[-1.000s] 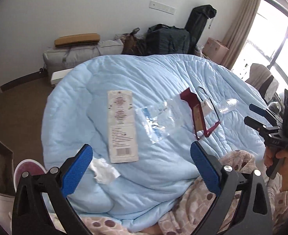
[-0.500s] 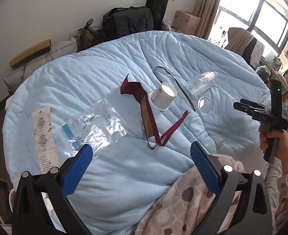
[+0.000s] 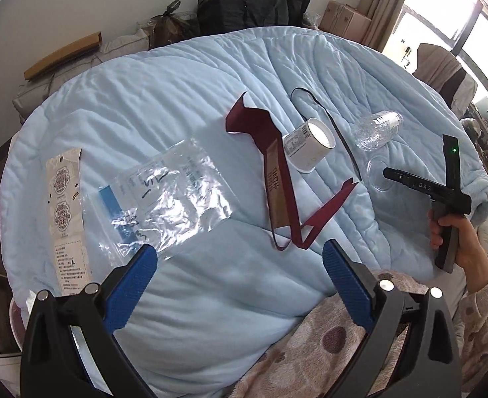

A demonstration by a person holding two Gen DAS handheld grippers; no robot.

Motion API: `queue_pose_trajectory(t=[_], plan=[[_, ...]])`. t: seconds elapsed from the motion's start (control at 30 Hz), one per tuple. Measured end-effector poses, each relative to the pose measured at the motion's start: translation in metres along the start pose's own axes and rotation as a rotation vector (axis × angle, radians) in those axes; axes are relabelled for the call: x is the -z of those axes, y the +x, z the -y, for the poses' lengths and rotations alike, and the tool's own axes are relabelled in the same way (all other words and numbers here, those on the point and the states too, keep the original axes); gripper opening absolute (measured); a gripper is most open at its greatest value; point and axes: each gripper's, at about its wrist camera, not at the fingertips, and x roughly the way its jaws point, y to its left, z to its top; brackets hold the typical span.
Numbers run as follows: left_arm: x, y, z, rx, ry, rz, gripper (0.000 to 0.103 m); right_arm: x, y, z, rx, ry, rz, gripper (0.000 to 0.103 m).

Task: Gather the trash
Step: 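Move both open tools back over the bed toward the remaining trash, then grasp the clear plastic lid with the right tool while the left tool grasps the dark red ribbon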

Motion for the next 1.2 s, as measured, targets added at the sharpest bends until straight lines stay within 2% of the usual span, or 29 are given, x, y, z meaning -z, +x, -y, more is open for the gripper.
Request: queue_pose_trajectory(t=[0.07,0.13,0.2,0.43,0.57,0.67,0.93,0.97,1.0,1.07,1.13,1.17,1.2], plan=[[0.002,0.006,-0.006,-0.005,-0.024,-0.014,0.098,0.000,0.008,0.000,-0.026,0.013,-0.007,0.047],[0.005,0.012,-0.008,0.001,-0.046,-0.033,0.098,0.002,0.015,-0.002,-0.077,0.035,-0.015,0.020],[0.006,0.016,-0.008,0.014,-0.055,-0.046,0.098,0.006,0.018,-0.004,-0.122,0.056,-0.016,0.011],[0.001,0.025,0.003,0.011,-0.033,-0.052,0.098,0.024,-0.003,-0.007,-0.182,0.105,0.056,0.008],[-0.007,0.033,0.020,0.008,0.031,-0.060,0.098,0.033,-0.028,-0.002,-0.190,0.136,0.107,0.008],[-0.015,0.040,0.032,0.020,0.052,-0.053,0.098,0.040,-0.045,-0.005,-0.164,0.107,0.122,0.008],[-0.043,0.079,0.056,-0.007,0.061,-0.056,0.098,0.056,-0.070,-0.024,-0.172,0.040,0.121,0.008],[-0.044,0.083,0.055,-0.003,0.051,-0.062,0.095,0.057,-0.070,-0.025,-0.179,0.039,0.118,0.008],[-0.045,0.088,0.054,0.002,0.038,-0.074,0.087,0.058,-0.069,-0.026,-0.188,0.040,0.115,0.008],[-0.045,0.097,0.052,0.004,0.014,-0.107,0.078,0.059,-0.068,-0.029,-0.193,0.035,0.108,0.008],[-0.043,0.103,0.050,0.010,0.006,-0.128,0.056,0.058,-0.068,-0.031,-0.195,0.030,0.104,0.008],[-0.041,0.106,0.048,0.016,0.002,-0.149,0.034,0.058,-0.068,-0.031,-0.198,0.031,0.103,0.008],[-0.039,0.109,0.047,0.010,0.002,-0.171,0.022,0.058,-0.068,-0.031,-0.201,0.032,0.102,0.008]])
